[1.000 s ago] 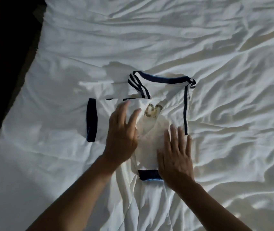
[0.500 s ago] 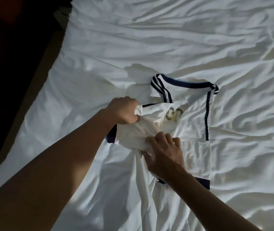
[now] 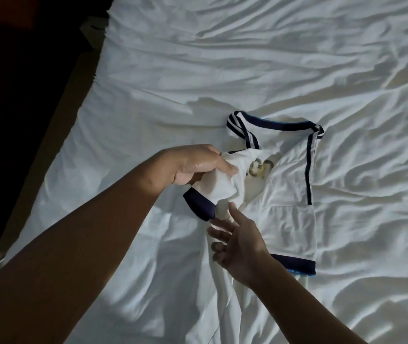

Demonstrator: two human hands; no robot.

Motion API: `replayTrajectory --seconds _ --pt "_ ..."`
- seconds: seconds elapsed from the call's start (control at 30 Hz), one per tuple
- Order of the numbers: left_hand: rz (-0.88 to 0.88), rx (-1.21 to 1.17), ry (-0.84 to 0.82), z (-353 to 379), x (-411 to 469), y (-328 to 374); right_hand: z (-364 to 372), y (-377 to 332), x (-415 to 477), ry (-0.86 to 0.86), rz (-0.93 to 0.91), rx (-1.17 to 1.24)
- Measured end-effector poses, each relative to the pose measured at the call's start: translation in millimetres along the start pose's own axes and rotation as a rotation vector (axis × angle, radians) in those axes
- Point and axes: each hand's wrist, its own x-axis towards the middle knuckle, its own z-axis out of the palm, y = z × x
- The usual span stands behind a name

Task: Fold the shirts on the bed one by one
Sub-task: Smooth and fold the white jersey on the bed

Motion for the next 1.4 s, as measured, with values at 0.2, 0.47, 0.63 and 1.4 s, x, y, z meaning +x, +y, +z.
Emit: replayTrajectory --seconds 0.2,0.47,0.63,1.4 --pt "-0.053 -0.180 -0.012 9.8 -7.2 -5.9 -2.8 5.8 -8.7 -0.115 -0.050 0.321" --pt "-0.076 -0.464 -0.006 19.5 -15.1 -33.8 -20.6 6.5 -25.1 -0.168 -0.210 0.412" --pt "-0.103 -0.725 0.019 34.6 -22.0 -37.3 -18.1 13.8 -21.2 -0.237 -0.095 0.345" --pt "-0.040 -0.423 0.129 12.6 -39.0 -66.8 -4.9 7.0 1.9 0.040 -0.253 0.241"
